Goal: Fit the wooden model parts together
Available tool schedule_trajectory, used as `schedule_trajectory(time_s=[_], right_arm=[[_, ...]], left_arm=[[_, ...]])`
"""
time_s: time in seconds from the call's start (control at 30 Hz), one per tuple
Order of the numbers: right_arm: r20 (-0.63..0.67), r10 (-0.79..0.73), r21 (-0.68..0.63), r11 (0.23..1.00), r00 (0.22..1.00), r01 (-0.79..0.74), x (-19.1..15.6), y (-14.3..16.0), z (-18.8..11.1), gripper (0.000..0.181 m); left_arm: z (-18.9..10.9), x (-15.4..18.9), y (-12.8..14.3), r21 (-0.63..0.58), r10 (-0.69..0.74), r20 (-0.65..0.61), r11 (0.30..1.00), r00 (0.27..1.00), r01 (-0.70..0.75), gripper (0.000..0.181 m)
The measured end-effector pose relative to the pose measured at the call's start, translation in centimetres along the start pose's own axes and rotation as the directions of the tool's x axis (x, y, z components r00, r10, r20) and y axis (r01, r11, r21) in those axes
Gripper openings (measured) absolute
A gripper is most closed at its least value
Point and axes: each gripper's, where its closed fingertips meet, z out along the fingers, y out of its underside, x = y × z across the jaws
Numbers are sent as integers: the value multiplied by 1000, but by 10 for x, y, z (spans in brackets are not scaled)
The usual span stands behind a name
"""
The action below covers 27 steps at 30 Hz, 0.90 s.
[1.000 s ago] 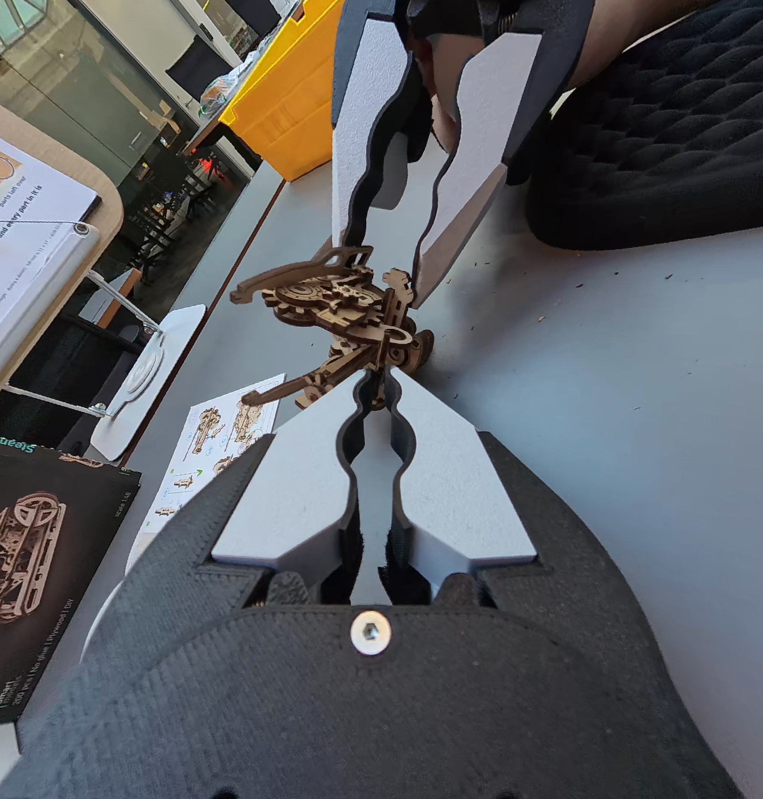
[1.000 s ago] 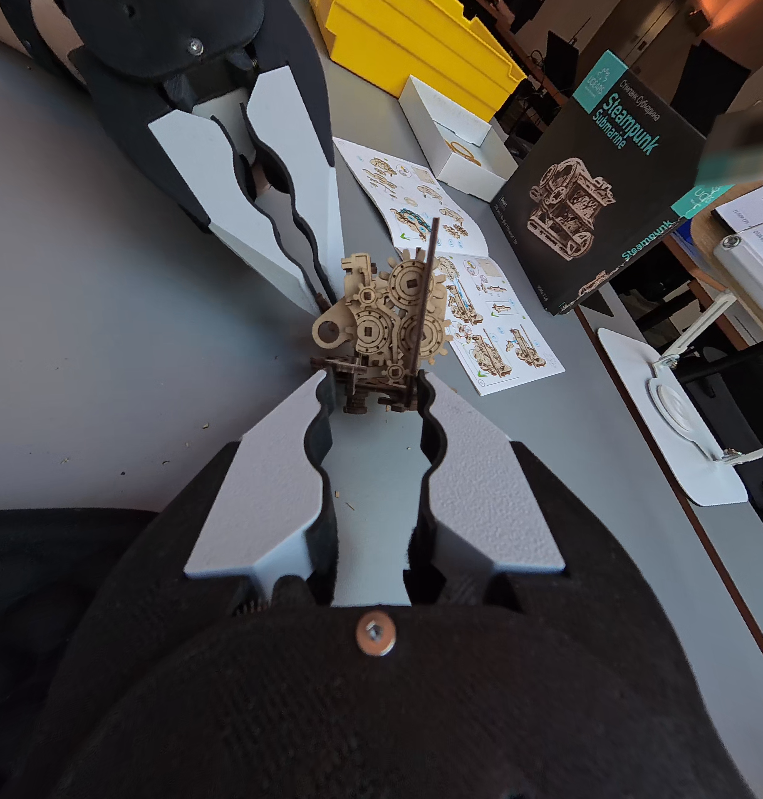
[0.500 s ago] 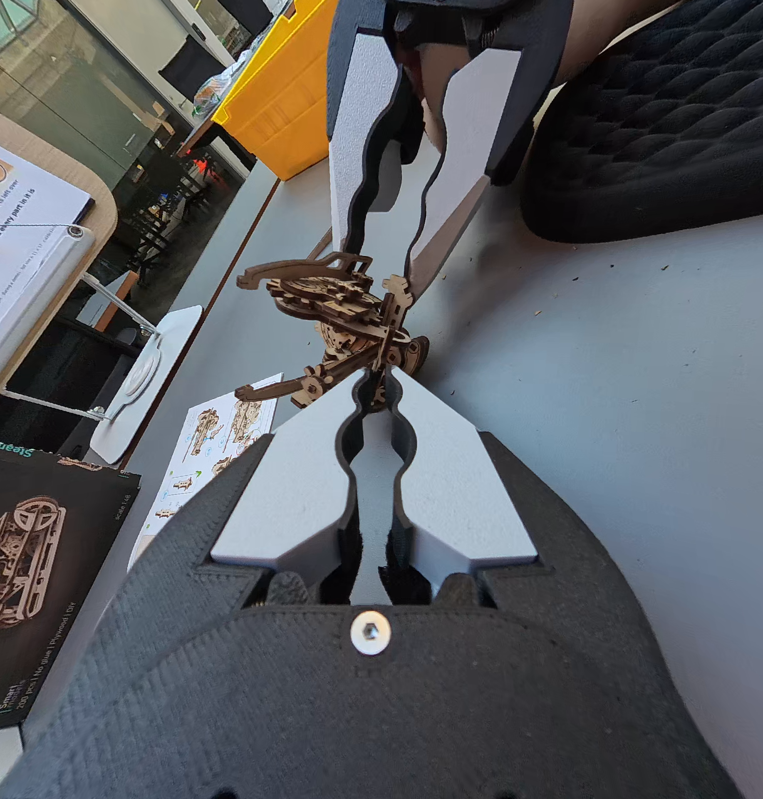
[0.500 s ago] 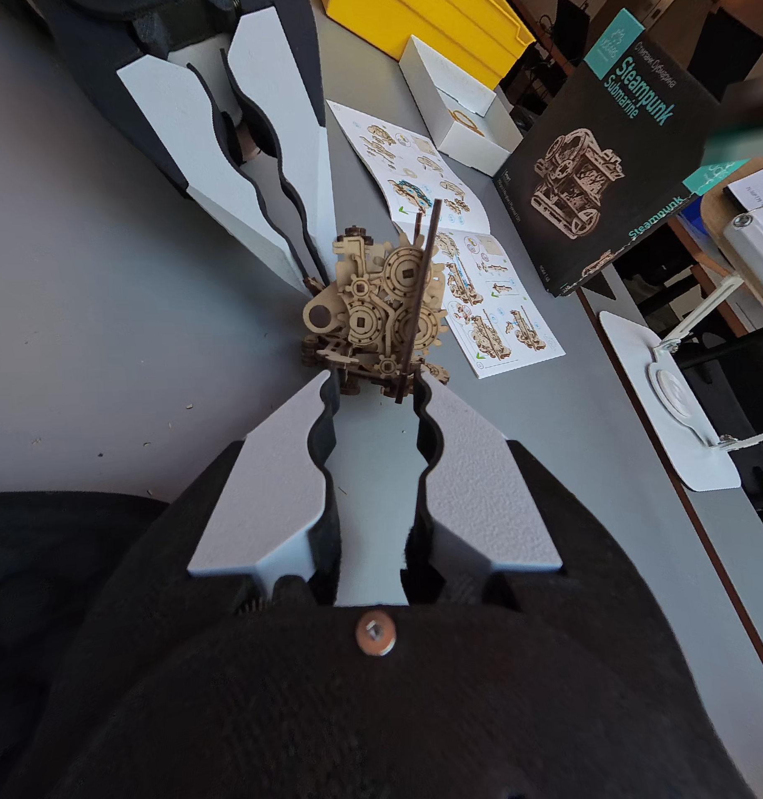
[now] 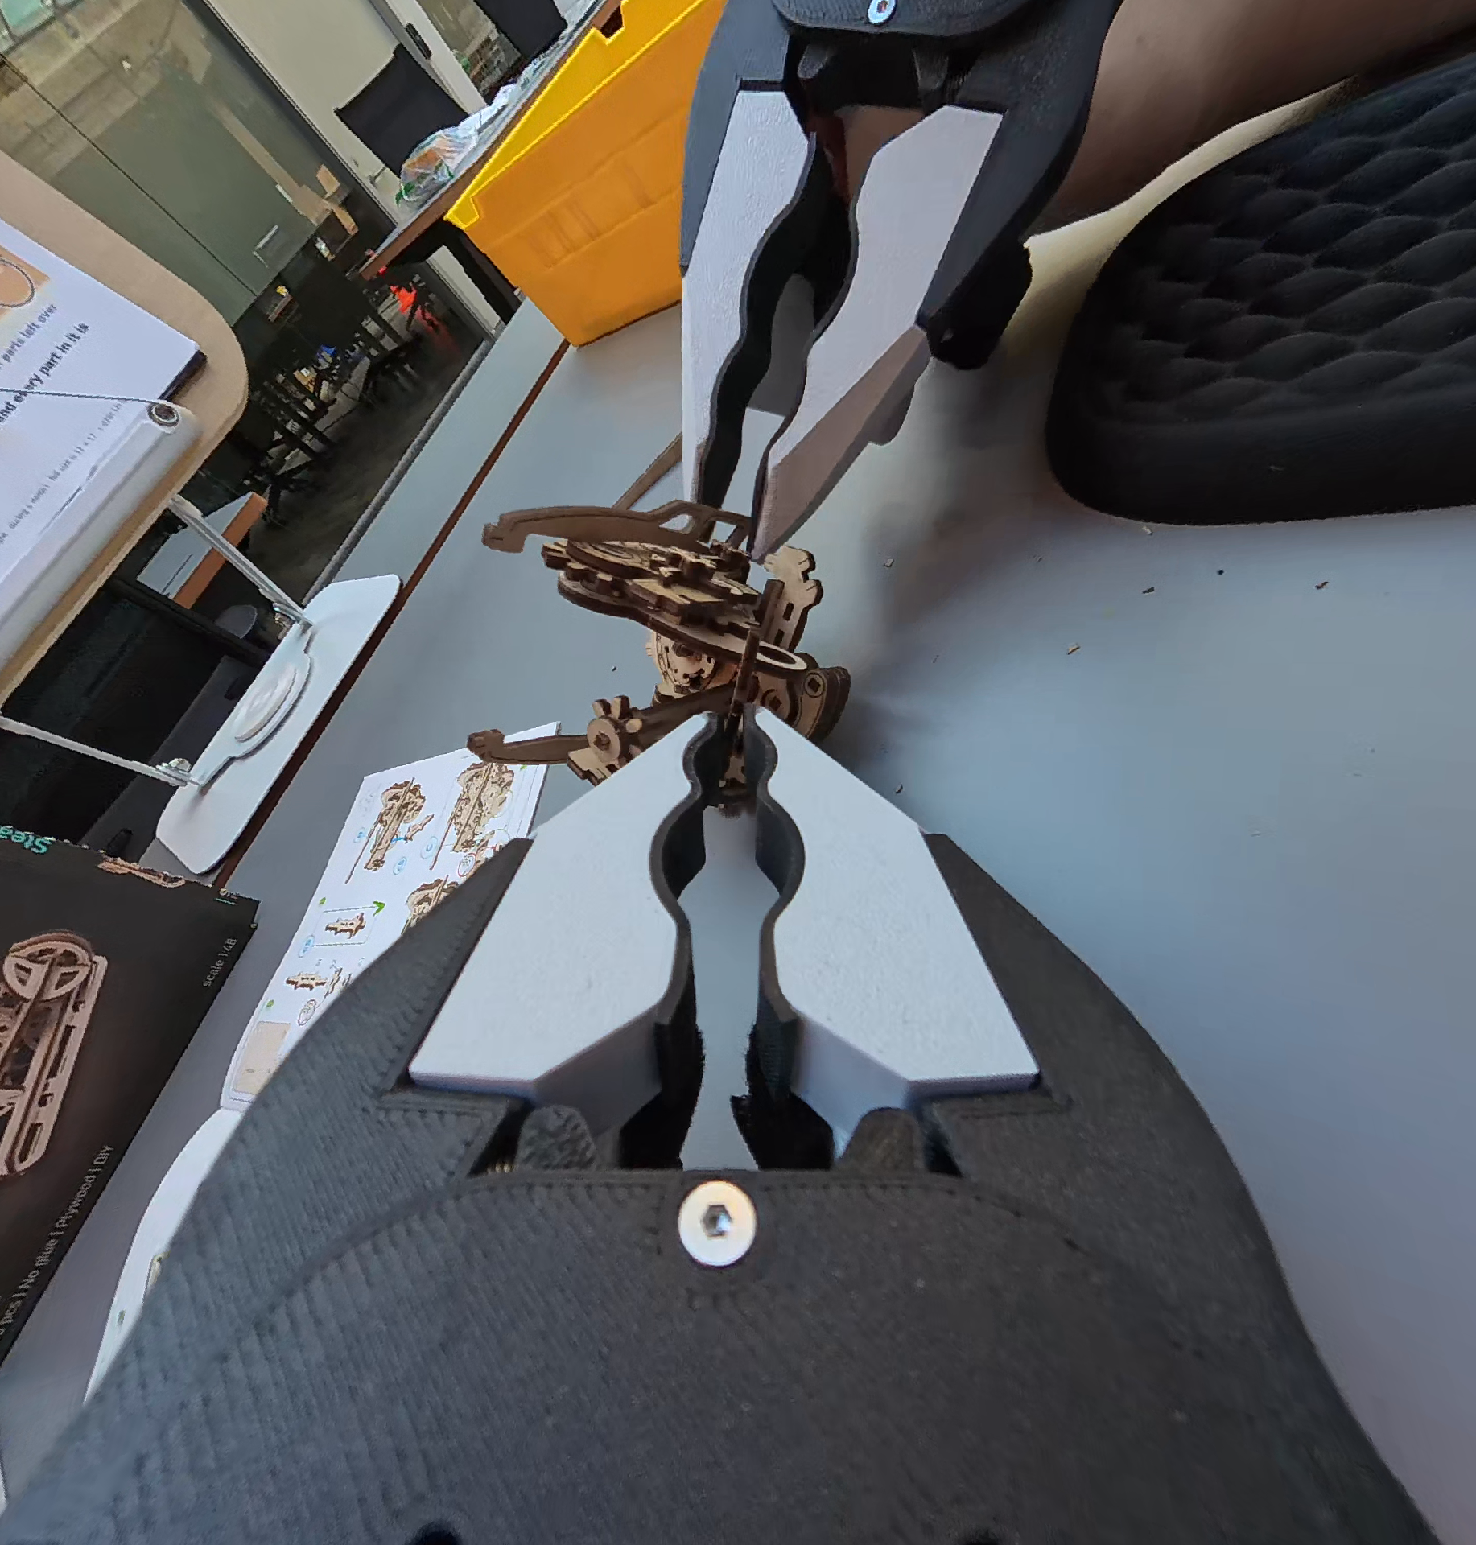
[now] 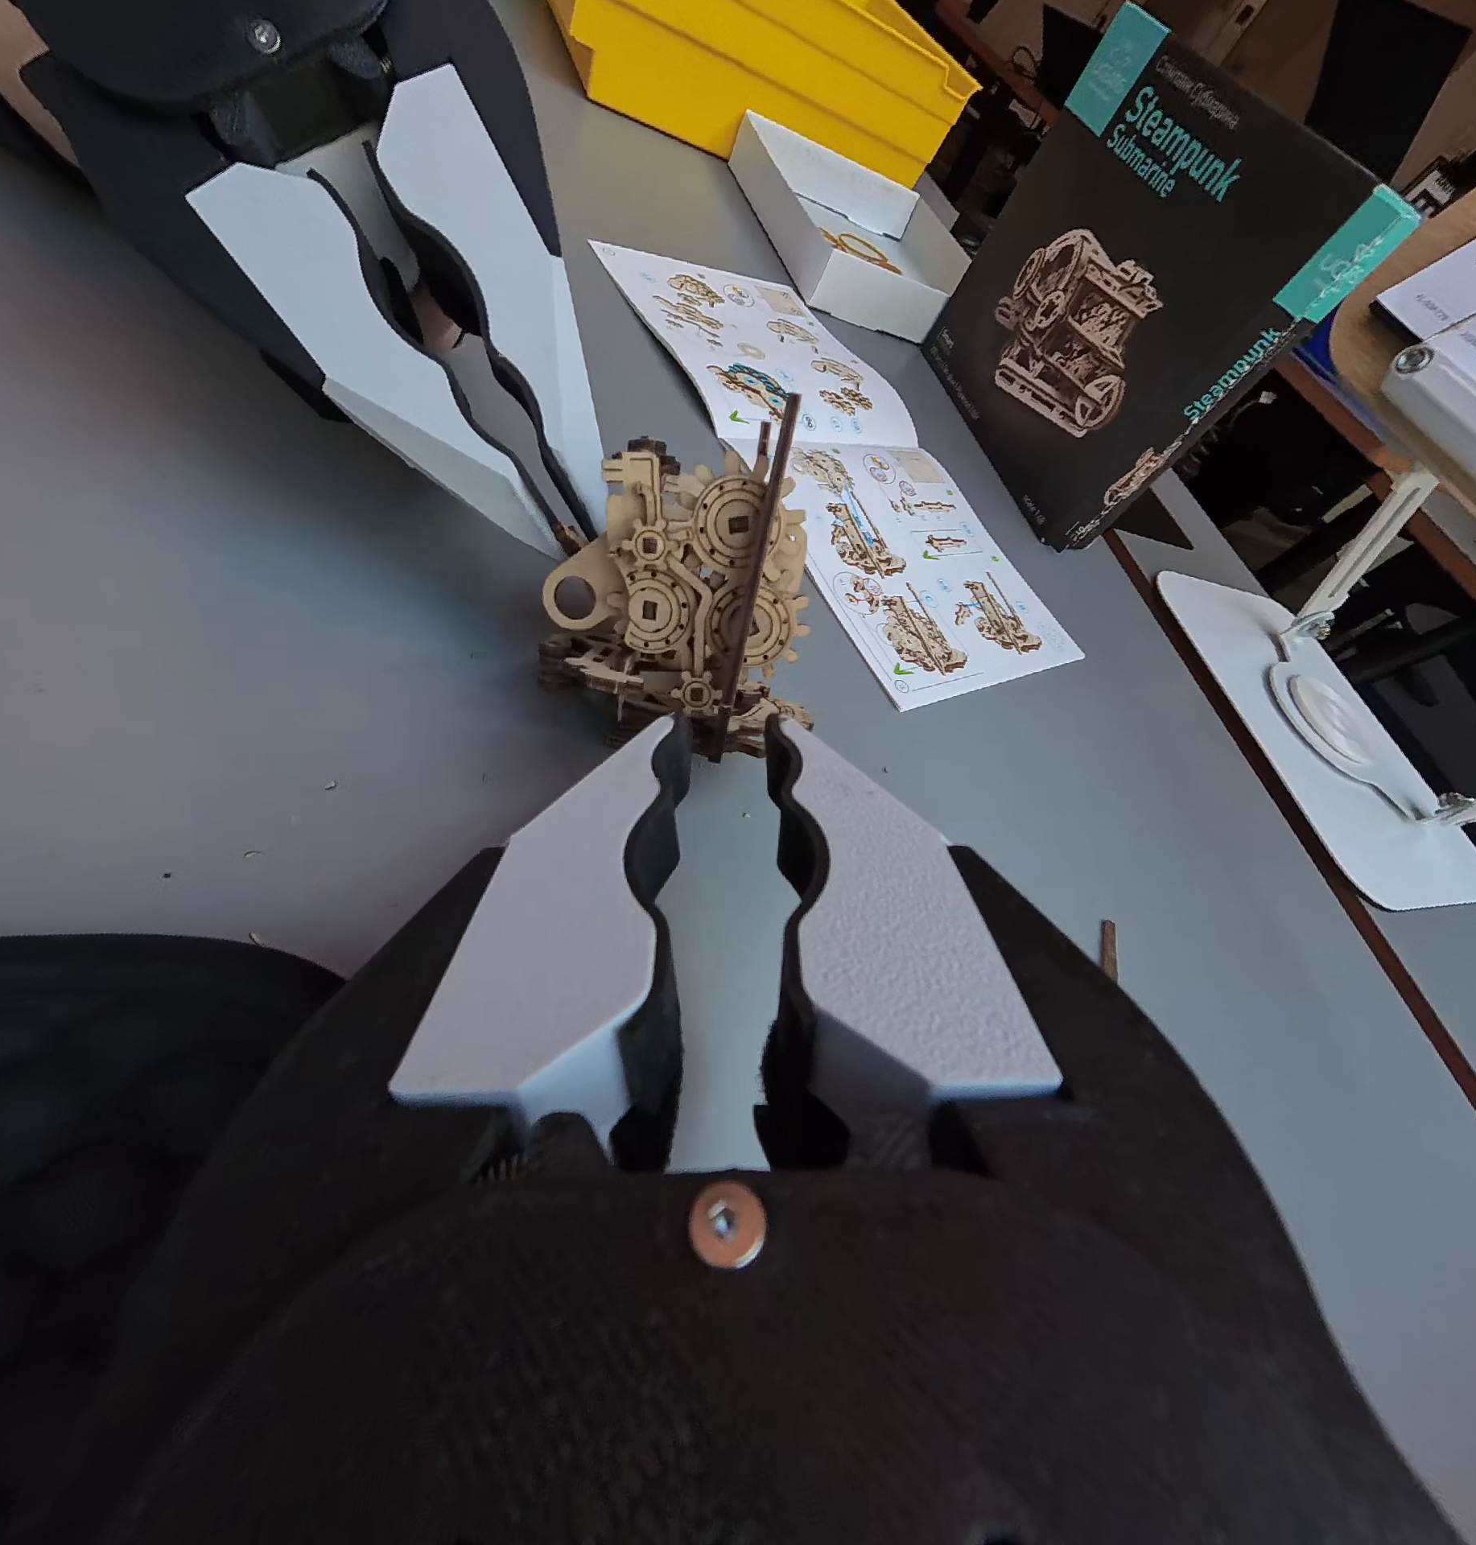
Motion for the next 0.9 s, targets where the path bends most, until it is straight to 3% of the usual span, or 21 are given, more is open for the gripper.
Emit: schedule_trajectory(time_s=[0.23, 0.43, 0.6, 0.9], right_arm=[[11, 59, 2, 998, 998, -59, 4, 2, 2, 6], [24, 132, 45, 990, 991, -133, 9, -2, -1, 3], [35, 115, 43, 992, 993, -116, 6, -2, -1, 18], [3, 97, 19, 995, 995, -97, 4, -2, 3, 16]], left_arm=[[3, -5, -4, -5, -53, 7, 999, 999, 53, 2], [1, -6, -10, 24, -207, -47, 978, 977, 208, 2], [-4, -14, -11, 50, -290, -60, 955, 955, 293, 3], [-4, -17, -10, 50, -312, -68, 948, 948, 315, 2]])
